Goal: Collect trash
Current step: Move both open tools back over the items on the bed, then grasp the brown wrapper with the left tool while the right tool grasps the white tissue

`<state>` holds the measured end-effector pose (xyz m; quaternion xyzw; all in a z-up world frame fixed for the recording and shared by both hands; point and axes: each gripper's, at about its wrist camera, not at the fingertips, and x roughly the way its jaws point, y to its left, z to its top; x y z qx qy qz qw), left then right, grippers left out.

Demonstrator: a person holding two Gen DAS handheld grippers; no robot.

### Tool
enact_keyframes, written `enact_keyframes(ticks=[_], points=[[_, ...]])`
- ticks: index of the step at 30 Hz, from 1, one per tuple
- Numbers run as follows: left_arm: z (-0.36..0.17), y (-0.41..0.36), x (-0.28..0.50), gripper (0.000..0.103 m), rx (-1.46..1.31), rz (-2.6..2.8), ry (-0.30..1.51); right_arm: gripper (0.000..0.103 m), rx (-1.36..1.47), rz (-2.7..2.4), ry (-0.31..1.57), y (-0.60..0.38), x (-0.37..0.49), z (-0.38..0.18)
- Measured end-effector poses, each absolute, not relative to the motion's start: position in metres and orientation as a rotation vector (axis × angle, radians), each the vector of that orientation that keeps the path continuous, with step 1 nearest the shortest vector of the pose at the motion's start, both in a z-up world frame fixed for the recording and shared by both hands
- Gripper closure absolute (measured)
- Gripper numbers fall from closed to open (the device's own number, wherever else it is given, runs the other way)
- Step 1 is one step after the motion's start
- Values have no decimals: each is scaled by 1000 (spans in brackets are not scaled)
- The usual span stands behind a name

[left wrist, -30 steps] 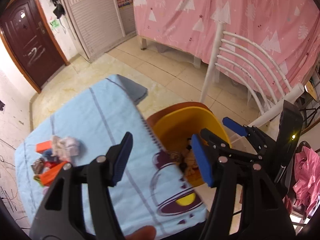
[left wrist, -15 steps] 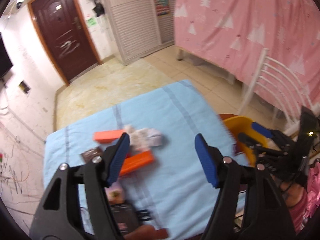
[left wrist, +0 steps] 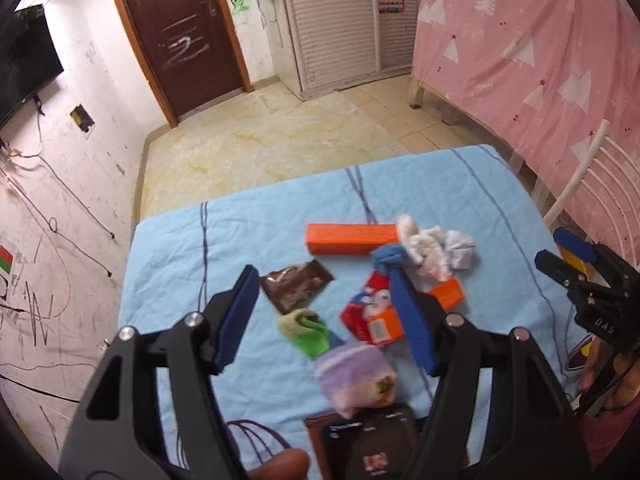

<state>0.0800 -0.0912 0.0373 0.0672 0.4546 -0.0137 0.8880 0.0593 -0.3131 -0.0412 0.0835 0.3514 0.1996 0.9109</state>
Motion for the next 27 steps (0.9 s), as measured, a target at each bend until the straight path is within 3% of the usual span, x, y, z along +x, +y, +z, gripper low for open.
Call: enact_keyframes(ticks=[24,27], points=[[-55,-34,144,38,-2,-56,1118,41,64,361,831,-246,115,-64],[-61,-36,147,51,3,-77,1127,41,54,343,848,-243,119,-71]])
